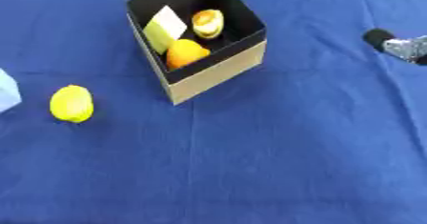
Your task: Pick up objects on the table and place them in the box.
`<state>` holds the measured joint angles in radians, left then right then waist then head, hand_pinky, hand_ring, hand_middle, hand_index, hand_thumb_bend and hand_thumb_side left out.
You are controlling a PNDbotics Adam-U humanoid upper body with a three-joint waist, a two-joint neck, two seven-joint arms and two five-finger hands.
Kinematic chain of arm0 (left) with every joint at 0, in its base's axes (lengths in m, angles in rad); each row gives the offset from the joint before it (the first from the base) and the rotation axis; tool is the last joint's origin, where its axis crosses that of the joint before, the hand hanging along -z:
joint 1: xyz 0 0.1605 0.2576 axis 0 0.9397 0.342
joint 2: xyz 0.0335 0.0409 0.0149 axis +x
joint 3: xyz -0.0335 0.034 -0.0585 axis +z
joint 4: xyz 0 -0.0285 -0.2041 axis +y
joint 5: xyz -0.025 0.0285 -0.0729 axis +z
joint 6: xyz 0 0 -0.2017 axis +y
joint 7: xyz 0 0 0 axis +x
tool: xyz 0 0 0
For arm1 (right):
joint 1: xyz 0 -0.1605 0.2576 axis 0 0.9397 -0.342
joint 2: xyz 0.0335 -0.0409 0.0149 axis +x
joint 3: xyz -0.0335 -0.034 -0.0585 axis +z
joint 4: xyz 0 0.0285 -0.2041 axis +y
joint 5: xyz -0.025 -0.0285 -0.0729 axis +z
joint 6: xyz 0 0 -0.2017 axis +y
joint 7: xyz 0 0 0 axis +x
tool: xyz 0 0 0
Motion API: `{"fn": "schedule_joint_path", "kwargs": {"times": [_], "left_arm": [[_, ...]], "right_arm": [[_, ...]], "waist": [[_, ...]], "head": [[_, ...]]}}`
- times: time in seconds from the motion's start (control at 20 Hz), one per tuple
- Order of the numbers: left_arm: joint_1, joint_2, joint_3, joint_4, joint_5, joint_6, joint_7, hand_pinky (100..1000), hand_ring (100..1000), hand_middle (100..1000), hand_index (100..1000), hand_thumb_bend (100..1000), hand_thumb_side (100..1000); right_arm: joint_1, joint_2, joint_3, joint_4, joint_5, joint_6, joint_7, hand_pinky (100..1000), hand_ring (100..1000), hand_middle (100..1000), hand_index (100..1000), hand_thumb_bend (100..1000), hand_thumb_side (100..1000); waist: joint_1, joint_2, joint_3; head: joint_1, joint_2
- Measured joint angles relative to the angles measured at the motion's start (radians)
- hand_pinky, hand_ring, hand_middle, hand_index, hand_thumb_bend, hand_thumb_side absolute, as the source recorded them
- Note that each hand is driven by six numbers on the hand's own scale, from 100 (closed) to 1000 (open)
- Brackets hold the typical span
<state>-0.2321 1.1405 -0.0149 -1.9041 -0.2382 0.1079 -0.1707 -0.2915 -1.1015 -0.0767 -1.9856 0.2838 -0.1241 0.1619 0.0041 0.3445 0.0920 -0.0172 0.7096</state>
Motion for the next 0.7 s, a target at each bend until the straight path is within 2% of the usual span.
{"fn": "schedule_joint_path", "kwargs": {"times": [0.4,0.7], "left_arm": [[-0.074,0.014,-0.032,0.121,-0.008,-0.003,-0.158,876,846,816,922,533,512],[-0.149,0.014,-0.062,0.202,-0.008,-0.027,-0.294,891,860,819,915,539,407]], "right_arm": [[0.068,0.069,-0.038,0.0,0.005,0.0,-0.122,821,814,741,787,348,215],[0.092,0.116,-0.055,0.0,0.007,0.016,-0.192,811,804,727,777,331,216]], "waist": [[0.007,0.0,-0.01],[0.011,0.002,-0.019]], "head": [[0.04,0.008],[0.051,0.008]]}}
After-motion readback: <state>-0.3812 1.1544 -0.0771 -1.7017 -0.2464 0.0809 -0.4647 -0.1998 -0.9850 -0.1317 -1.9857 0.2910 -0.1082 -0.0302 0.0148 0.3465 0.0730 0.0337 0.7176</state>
